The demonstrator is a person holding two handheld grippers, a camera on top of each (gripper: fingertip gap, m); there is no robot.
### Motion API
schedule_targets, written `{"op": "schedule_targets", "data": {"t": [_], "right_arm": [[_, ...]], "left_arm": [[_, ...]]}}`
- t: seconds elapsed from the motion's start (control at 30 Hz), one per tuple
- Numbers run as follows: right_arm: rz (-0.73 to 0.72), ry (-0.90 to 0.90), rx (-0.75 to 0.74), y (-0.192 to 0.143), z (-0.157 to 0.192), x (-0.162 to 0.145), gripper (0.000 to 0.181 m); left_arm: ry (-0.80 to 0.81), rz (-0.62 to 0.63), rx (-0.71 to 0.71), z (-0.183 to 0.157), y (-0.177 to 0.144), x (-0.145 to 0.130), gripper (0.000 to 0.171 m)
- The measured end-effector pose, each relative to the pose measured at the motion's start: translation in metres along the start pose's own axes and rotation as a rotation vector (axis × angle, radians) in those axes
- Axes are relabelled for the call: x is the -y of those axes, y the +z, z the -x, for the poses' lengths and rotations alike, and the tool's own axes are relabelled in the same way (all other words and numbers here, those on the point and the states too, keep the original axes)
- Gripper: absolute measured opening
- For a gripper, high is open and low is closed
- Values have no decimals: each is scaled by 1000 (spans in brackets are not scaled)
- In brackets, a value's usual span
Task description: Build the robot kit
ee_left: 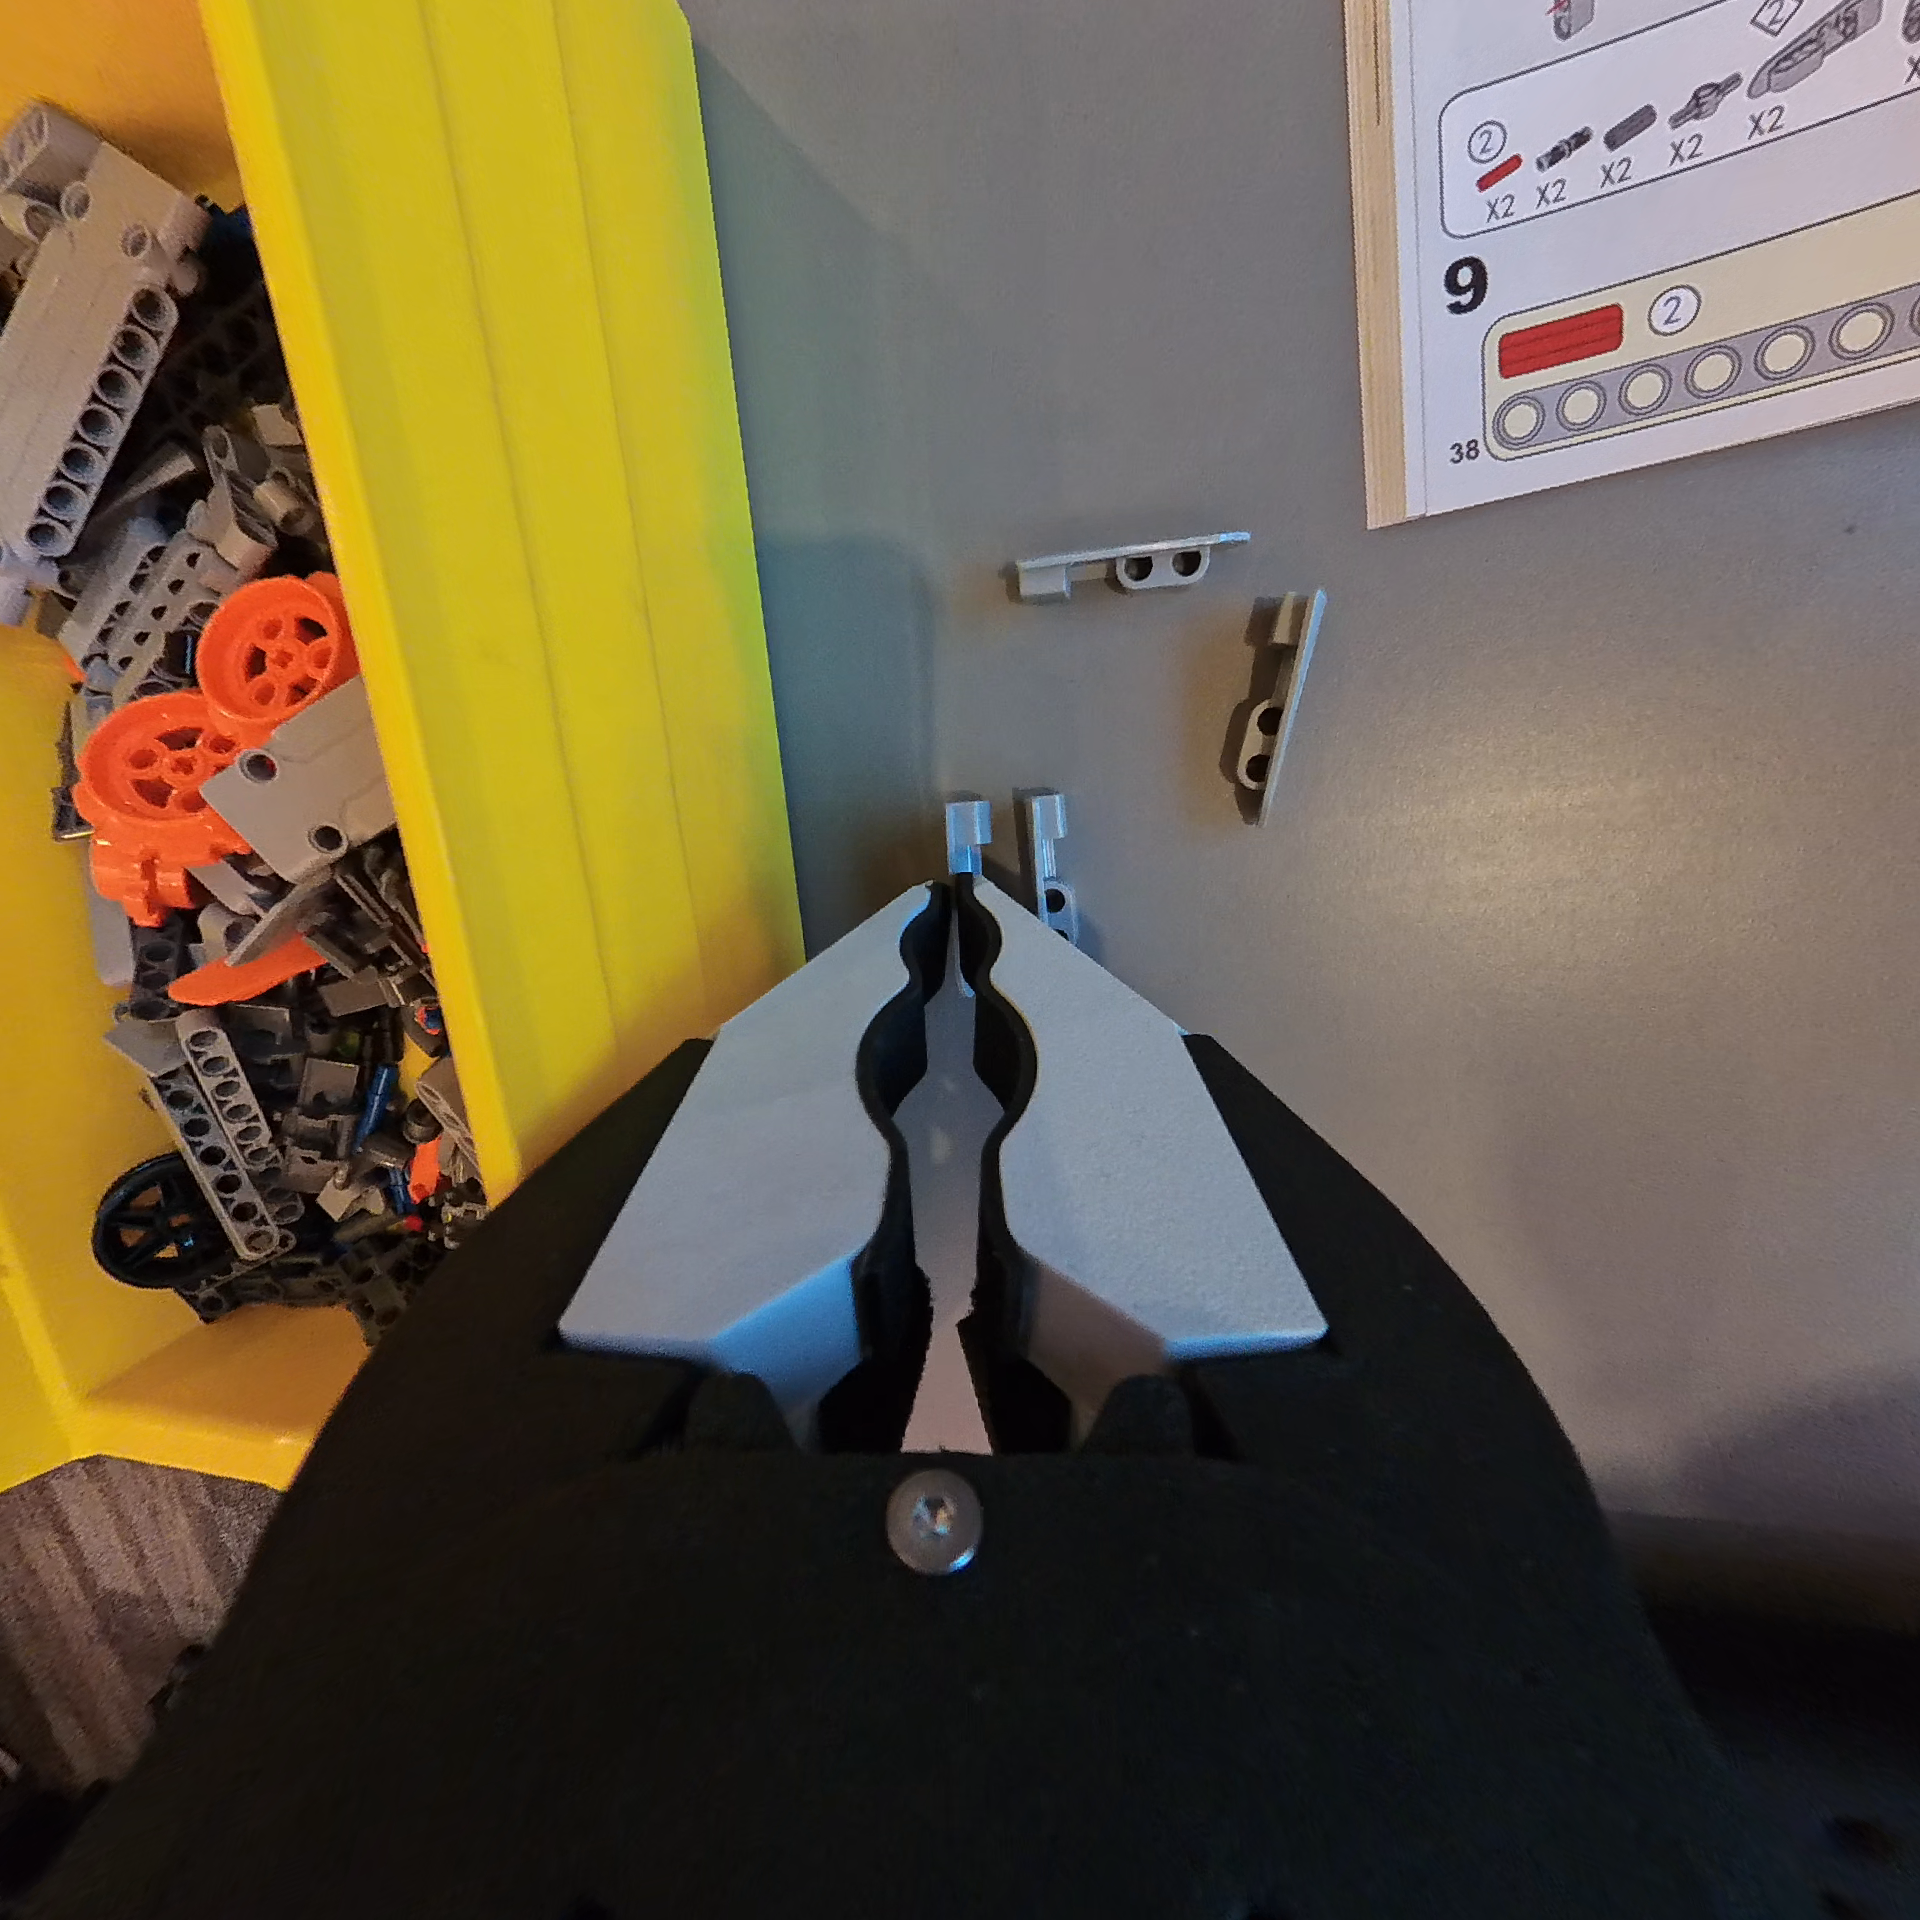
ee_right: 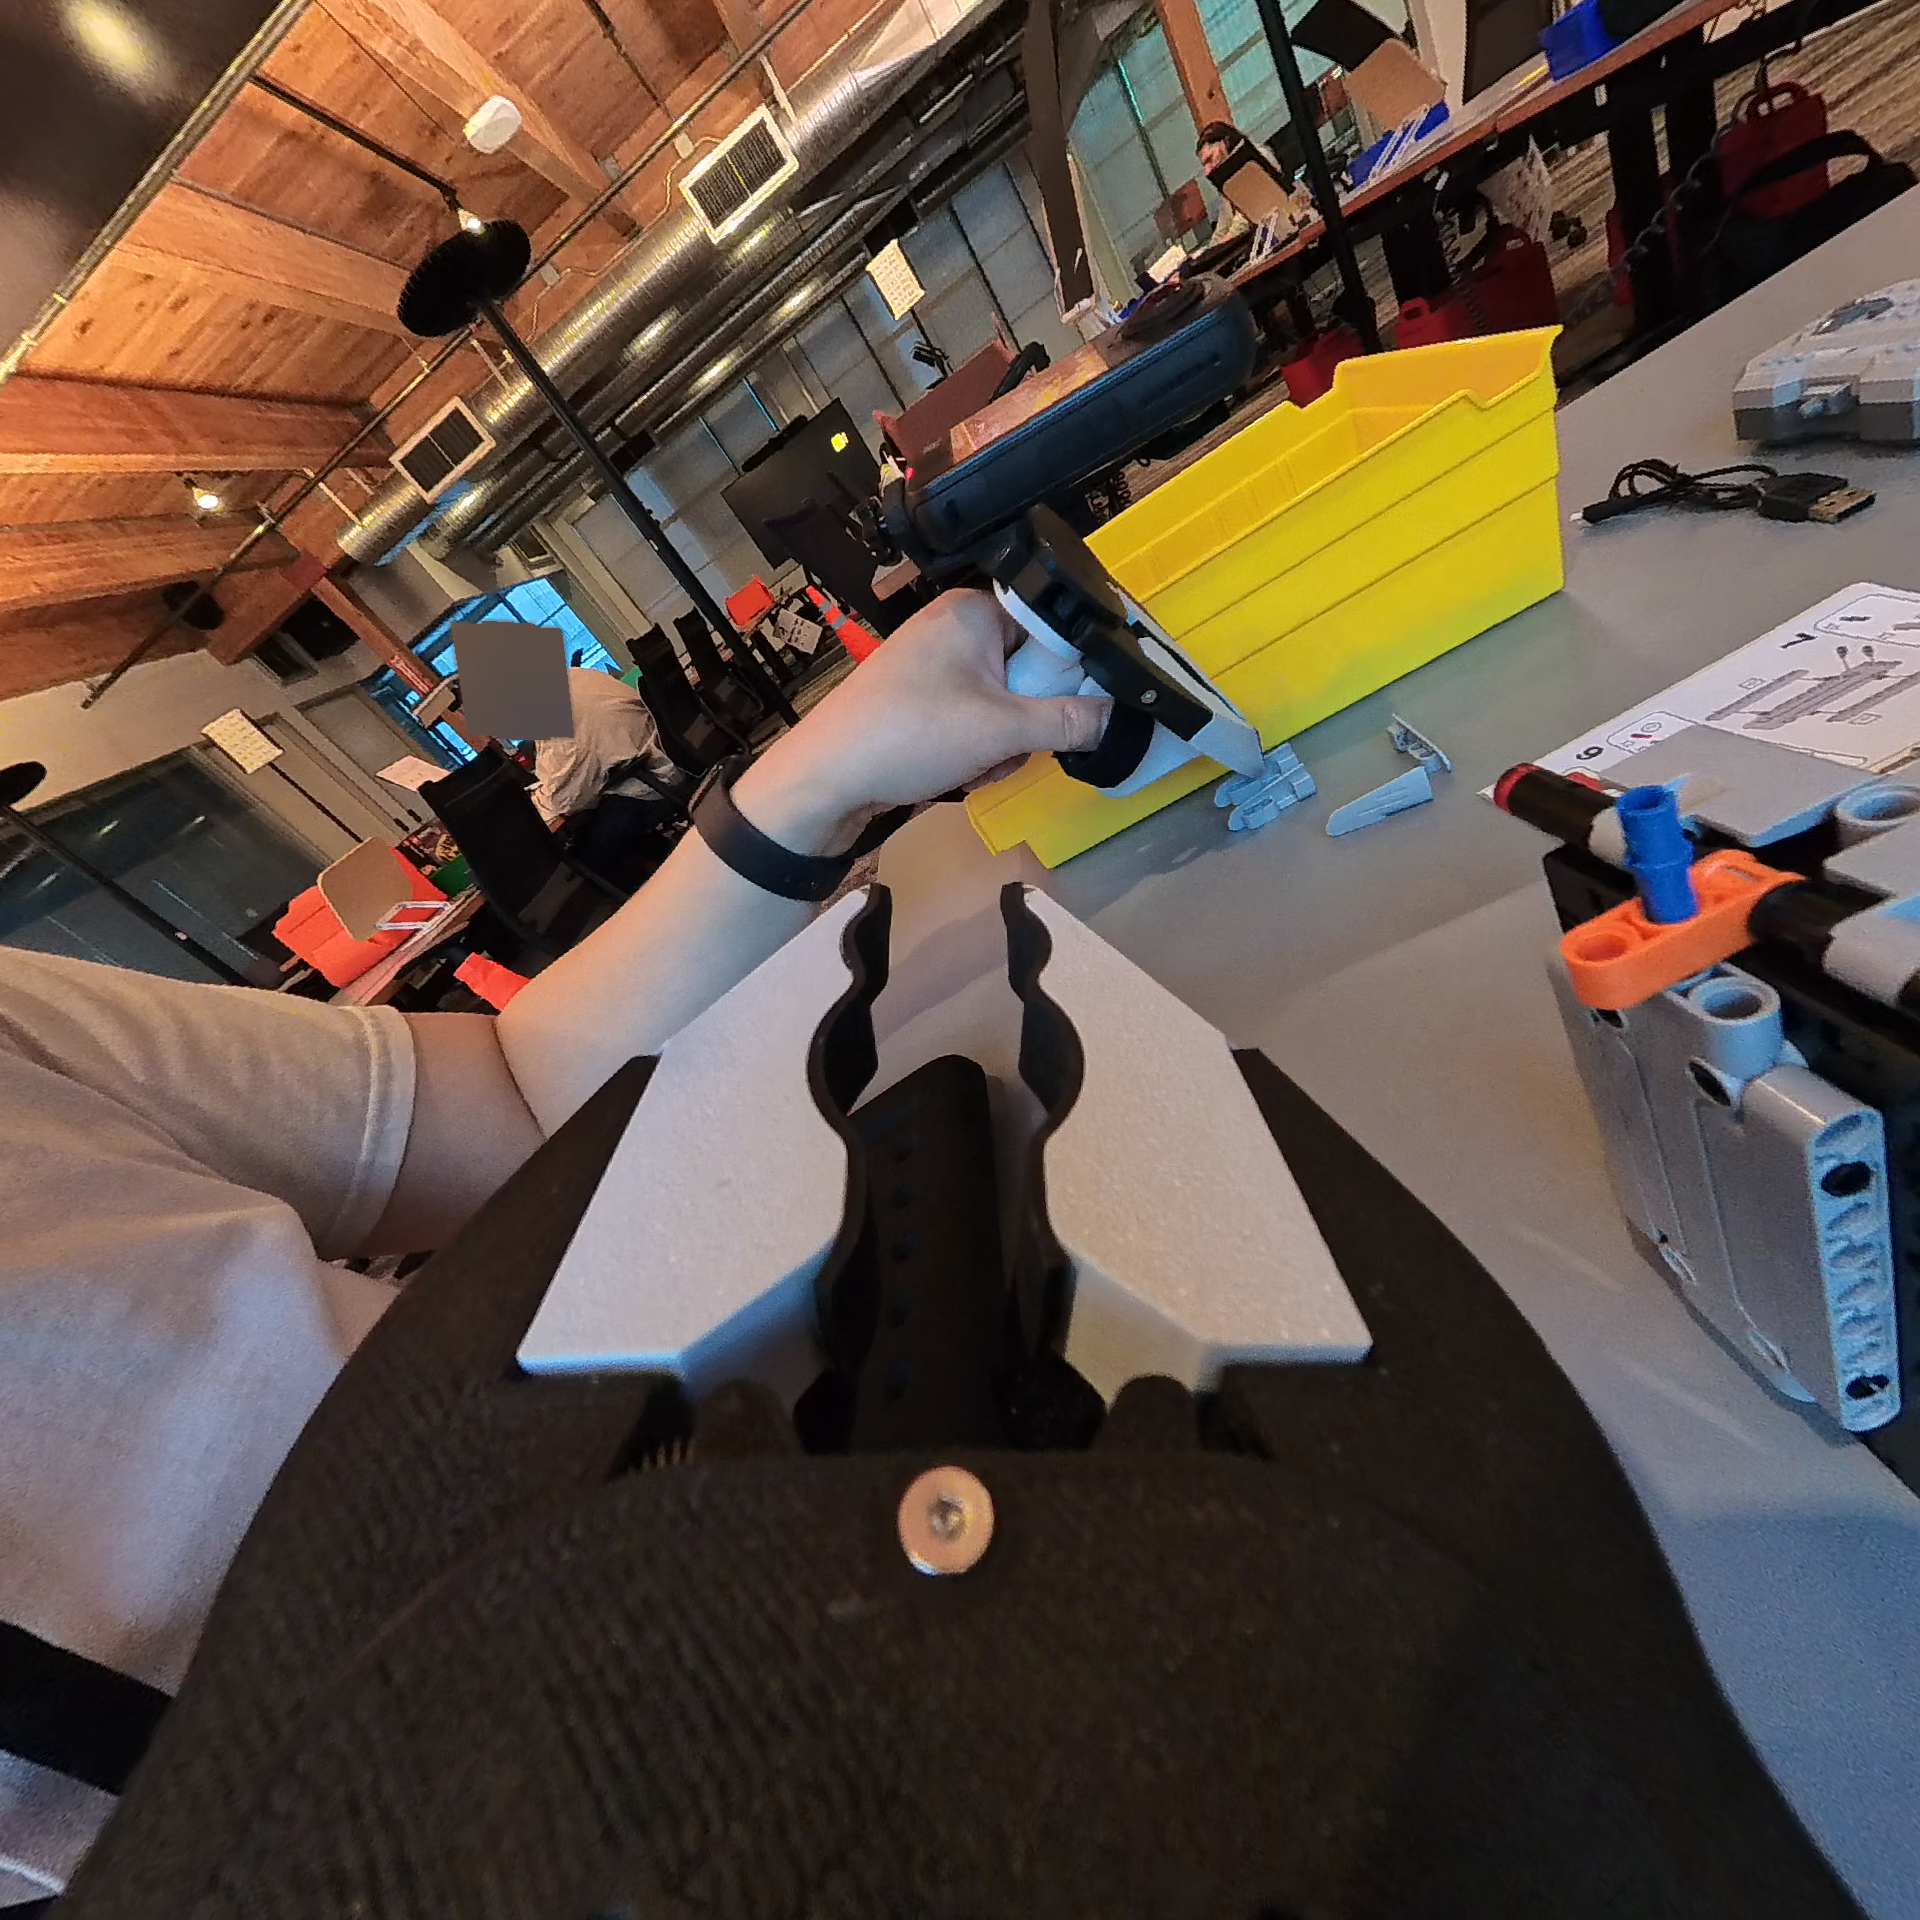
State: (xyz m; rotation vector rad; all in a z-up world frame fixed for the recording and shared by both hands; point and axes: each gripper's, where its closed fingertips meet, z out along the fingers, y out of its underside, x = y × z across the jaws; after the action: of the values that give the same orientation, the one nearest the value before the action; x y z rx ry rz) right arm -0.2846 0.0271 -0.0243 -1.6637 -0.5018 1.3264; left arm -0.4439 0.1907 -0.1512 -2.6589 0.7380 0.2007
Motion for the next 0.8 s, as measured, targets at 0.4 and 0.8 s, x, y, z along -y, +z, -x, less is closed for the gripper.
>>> {"op": "schedule_targets", "data": {"t": [0.4, 0.8], "right_arm": [[-7, -1, 5, -1, 2, 2, 21], [-2, -3, 7, -1, 3, 1, 22]], "left_arm": [[13, 36, 6, -1, 3, -4, 0], [8, 38, 50, 3, 3, -4, 1]]}}
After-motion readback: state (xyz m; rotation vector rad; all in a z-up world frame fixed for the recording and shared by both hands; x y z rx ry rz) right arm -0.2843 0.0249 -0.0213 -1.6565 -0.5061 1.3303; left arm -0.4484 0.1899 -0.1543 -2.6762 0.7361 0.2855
